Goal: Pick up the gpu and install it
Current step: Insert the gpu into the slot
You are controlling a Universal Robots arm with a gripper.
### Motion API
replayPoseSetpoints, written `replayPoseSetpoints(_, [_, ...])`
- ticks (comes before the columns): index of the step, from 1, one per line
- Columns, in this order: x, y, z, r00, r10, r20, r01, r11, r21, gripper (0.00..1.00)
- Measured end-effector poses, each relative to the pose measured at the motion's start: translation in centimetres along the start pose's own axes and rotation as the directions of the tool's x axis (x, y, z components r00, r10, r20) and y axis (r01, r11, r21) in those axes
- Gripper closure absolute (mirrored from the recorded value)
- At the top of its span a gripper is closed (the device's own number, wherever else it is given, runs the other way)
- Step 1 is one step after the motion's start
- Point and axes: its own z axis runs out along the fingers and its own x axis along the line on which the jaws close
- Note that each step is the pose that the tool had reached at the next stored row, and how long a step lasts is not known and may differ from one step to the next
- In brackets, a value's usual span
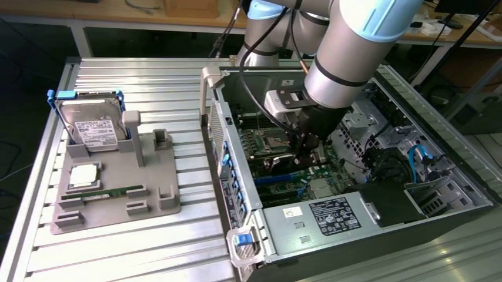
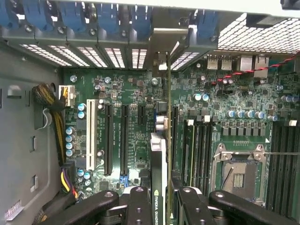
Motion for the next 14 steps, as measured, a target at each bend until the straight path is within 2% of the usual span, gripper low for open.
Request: replayPoseSetpoints(14, [0.06, 0.03, 0.05, 1.0, 0.0, -0.0001, 0.0, 1.0, -0.0001, 0.73])
